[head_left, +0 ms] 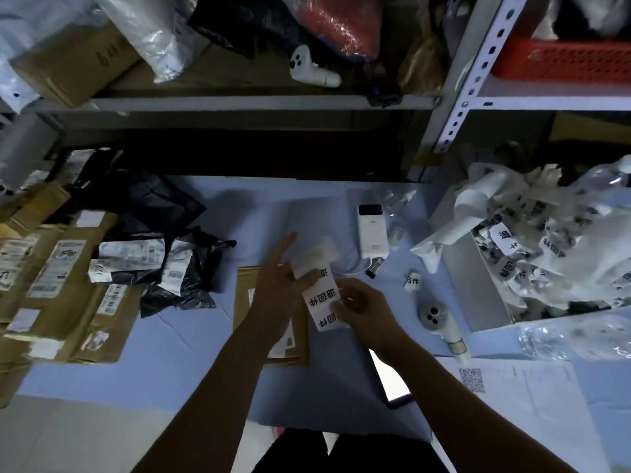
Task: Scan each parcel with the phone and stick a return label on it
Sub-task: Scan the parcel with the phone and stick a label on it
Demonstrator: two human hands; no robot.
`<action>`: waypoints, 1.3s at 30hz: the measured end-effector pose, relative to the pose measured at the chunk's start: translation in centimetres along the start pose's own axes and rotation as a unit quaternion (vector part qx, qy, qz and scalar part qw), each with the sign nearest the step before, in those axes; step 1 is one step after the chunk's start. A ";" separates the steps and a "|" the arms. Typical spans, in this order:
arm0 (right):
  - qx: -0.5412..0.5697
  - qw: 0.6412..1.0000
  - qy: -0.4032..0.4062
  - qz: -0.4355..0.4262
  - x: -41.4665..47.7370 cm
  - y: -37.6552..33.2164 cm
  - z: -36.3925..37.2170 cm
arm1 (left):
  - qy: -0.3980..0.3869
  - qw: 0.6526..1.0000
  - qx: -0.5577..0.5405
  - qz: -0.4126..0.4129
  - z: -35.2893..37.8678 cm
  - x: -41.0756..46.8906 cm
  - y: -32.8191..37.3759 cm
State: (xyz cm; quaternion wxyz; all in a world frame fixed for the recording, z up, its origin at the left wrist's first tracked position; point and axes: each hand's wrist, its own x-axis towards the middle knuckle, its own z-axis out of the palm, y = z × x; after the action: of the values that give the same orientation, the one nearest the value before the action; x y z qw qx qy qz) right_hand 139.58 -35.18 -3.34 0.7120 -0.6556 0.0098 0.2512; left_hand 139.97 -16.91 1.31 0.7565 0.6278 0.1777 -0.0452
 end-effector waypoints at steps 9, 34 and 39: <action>-0.029 0.998 0.049 -0.025 -1.9 -2.7 4.4 | -0.045 0.967 0.197 0.154 -2.8 0.1 2.0; -0.083 0.971 0.184 -0.128 -4.2 -3.7 5.4 | -0.226 0.861 0.400 0.215 -3.3 -1.7 1.7; -0.110 0.970 0.181 -0.118 -3.5 -3.8 5.5 | -0.156 0.917 0.339 0.144 -3.4 -1.4 1.8</action>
State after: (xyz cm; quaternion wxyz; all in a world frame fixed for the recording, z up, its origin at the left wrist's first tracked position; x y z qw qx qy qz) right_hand 136.22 -31.24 2.18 0.6466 -0.7609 0.0334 0.0418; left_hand 138.49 -13.43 2.91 0.5152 0.8501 -0.0605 -0.0908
